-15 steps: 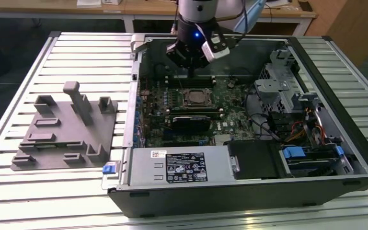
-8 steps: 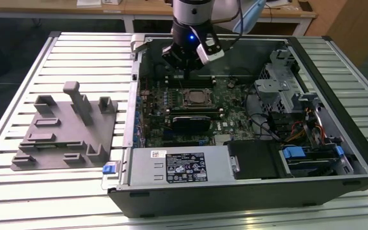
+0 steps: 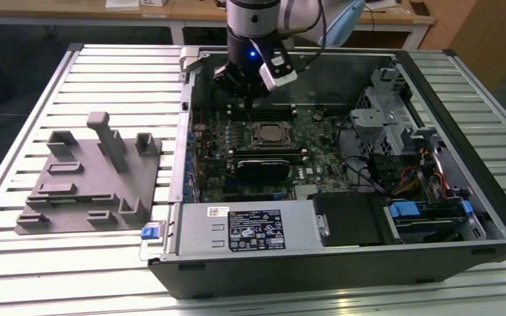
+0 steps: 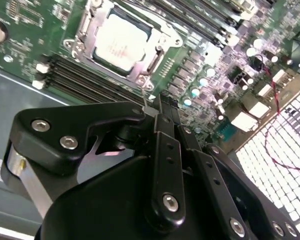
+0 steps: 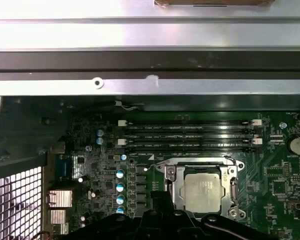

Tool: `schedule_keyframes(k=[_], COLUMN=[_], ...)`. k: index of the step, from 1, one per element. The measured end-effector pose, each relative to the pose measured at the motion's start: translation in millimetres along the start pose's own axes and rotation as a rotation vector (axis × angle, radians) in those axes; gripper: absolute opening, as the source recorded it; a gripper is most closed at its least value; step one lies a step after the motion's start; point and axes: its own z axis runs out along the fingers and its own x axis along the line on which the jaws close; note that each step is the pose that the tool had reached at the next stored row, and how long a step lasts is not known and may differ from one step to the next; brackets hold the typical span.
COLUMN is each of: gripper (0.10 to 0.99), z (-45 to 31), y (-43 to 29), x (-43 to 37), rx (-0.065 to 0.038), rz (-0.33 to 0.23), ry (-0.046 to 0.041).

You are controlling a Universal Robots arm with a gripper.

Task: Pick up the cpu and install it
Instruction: 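Install the first cpu locking lever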

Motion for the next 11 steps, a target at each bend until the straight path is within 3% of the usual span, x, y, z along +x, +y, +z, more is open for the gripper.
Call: schedule_keyframes(k=[11], gripper=[0.106], z=[5.3], y=[3.2], x=[16.9], rx=[0.000], rz=[0.000], ry=[0.0000])
